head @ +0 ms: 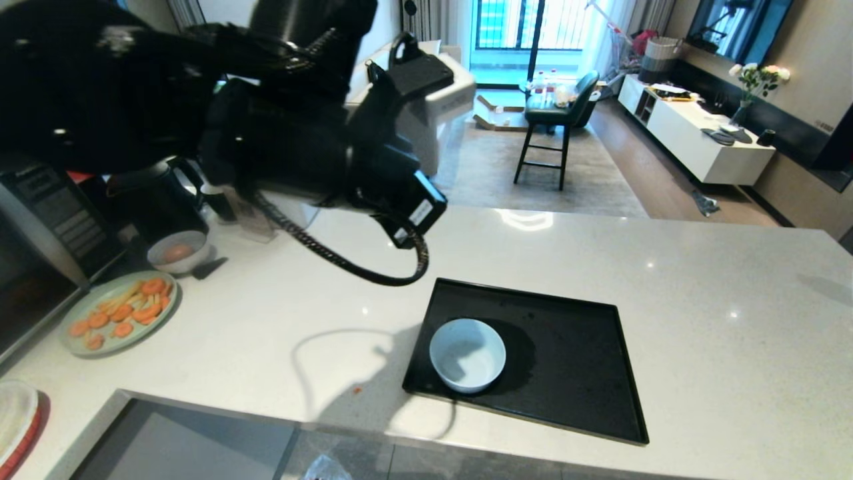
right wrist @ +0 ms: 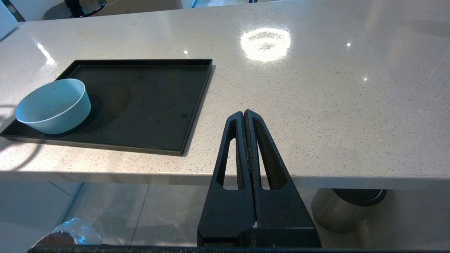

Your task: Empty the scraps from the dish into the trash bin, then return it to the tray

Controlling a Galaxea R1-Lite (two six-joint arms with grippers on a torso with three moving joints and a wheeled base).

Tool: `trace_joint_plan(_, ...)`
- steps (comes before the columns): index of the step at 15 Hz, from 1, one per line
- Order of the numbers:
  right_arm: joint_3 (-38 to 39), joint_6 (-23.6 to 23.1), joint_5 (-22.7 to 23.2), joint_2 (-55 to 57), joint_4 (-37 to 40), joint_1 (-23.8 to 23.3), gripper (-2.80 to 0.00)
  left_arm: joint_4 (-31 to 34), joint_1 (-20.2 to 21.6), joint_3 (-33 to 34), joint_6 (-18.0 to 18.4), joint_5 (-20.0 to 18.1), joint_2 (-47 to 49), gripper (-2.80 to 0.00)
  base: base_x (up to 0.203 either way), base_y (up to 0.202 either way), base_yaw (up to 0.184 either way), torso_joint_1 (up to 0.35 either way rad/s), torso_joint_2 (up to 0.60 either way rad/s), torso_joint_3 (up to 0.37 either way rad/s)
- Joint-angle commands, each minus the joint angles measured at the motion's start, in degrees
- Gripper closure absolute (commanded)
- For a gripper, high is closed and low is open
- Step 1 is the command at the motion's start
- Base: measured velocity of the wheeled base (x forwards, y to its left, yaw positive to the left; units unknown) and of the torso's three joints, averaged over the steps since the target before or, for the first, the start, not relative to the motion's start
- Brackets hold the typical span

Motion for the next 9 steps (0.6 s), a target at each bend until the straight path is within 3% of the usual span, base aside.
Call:
trace_joint_plan(1,0.02,0.02,-0.03,-0.02,-0.04,0.01,0.00,-1.85,1.43,8.91,-0.71,0.12,-10.23,0.00,0.000,0.000,0.000,0.000,0.00,0.000)
trace_joint_plan(5,-0.06,0.02,-0.03,-0.02,-0.04,0.01,0.00,-12.77,6.88,31.84,-4.55,0.33,-26.24,0.00,0.000,0.000,0.000,0.000,0.00,0.000)
trace_joint_plan(9,0.02,0.02,-0.03,-0.02,-0.04,0.01,0.00,-23.16,16.32,55.28,-8.02,0.33,-46.23,0.00,0.000,0.000,0.000,0.000,0.00,0.000)
